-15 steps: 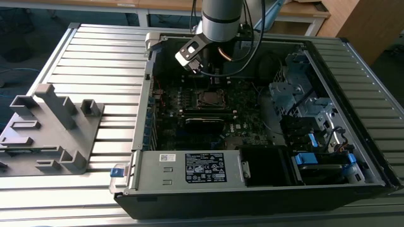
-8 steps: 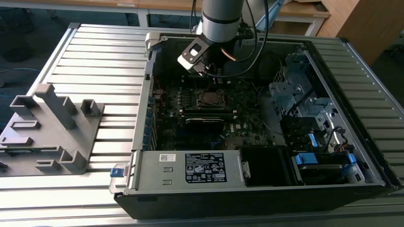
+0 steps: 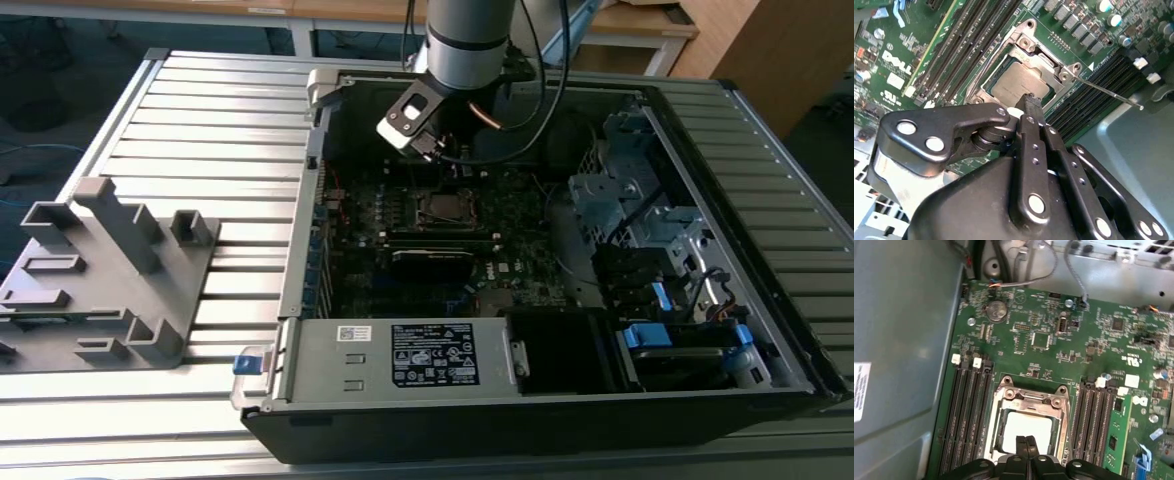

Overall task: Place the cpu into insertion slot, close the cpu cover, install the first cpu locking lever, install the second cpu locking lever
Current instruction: 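Close the cpu cover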

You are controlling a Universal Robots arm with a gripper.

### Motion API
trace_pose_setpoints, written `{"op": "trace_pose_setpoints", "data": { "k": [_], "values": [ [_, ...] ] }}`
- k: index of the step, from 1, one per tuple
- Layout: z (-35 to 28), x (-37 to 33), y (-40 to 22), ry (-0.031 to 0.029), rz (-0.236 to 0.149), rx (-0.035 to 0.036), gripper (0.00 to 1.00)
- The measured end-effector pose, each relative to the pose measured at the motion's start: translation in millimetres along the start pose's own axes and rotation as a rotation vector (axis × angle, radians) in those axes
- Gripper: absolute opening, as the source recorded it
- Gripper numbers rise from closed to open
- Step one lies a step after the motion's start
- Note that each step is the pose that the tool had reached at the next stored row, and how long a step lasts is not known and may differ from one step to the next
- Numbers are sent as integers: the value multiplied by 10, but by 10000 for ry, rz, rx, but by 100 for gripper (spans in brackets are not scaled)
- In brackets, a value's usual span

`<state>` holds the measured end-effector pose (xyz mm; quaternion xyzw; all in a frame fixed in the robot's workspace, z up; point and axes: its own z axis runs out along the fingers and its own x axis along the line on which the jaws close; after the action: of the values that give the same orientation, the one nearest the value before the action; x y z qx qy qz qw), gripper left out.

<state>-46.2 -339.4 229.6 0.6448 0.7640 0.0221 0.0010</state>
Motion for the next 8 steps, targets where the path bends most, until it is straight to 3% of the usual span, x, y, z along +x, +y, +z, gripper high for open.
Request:
{"op": "trace_pose_setpoints", "data": {
  "k": [3,8],
  "values": [
    [0,0,0,15,-462,12,11],
    [0,0,0,17,-485,13,11]
  ]
}}
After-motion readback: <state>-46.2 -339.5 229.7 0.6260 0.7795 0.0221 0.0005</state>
